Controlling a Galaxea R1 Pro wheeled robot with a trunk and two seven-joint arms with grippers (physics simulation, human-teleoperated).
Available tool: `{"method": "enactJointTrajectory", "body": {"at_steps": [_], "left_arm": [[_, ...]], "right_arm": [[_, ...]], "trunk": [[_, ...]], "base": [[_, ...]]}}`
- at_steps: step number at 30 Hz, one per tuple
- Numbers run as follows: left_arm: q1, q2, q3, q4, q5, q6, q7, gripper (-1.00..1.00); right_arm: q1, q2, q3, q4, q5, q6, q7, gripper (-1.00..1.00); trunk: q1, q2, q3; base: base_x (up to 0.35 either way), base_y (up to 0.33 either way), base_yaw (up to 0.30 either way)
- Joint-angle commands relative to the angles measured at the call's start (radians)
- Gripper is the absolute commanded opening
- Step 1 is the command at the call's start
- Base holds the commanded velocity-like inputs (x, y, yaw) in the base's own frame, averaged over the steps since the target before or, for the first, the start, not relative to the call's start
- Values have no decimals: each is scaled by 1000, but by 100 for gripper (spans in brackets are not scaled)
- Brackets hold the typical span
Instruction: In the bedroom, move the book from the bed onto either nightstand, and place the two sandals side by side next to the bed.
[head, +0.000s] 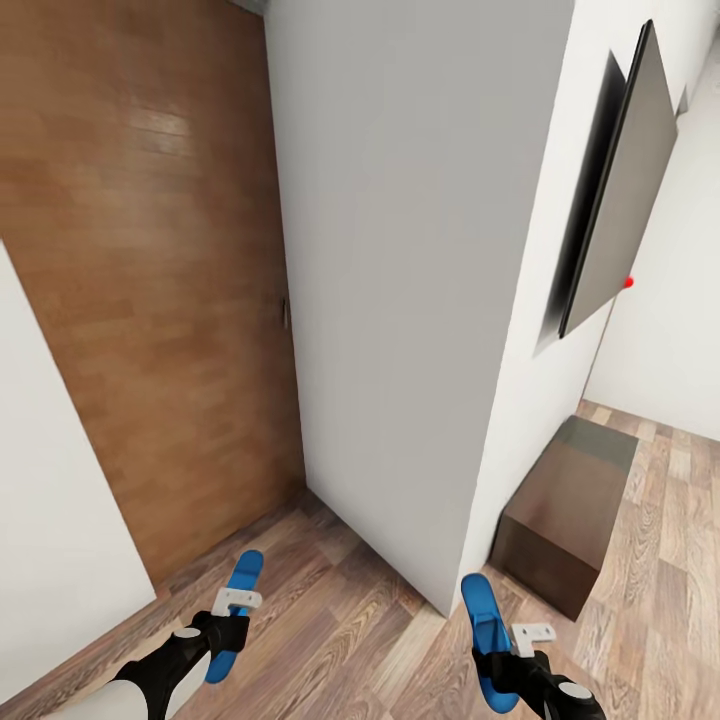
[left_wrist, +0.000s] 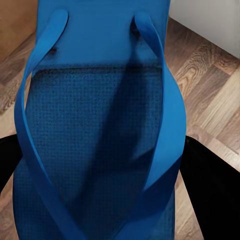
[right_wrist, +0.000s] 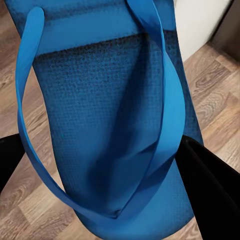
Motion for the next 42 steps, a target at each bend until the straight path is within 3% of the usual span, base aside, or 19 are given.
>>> {"method": "enactJointTrajectory", "body": {"at_steps": [1, 42], "left_arm": [[0, 1, -6, -1, 10, 3, -2, -100], [0, 0, -9, -1, 8, 3, 0, -100]], "right_arm": [[-1, 2, -8, -3, 6, 4, 10, -100], [-1, 0, -9, -3, 6, 4, 10, -100]], "trunk": [[1, -1, 0], [1, -1, 63]], "base": [[0, 0, 0], [0, 0, 0]]}}
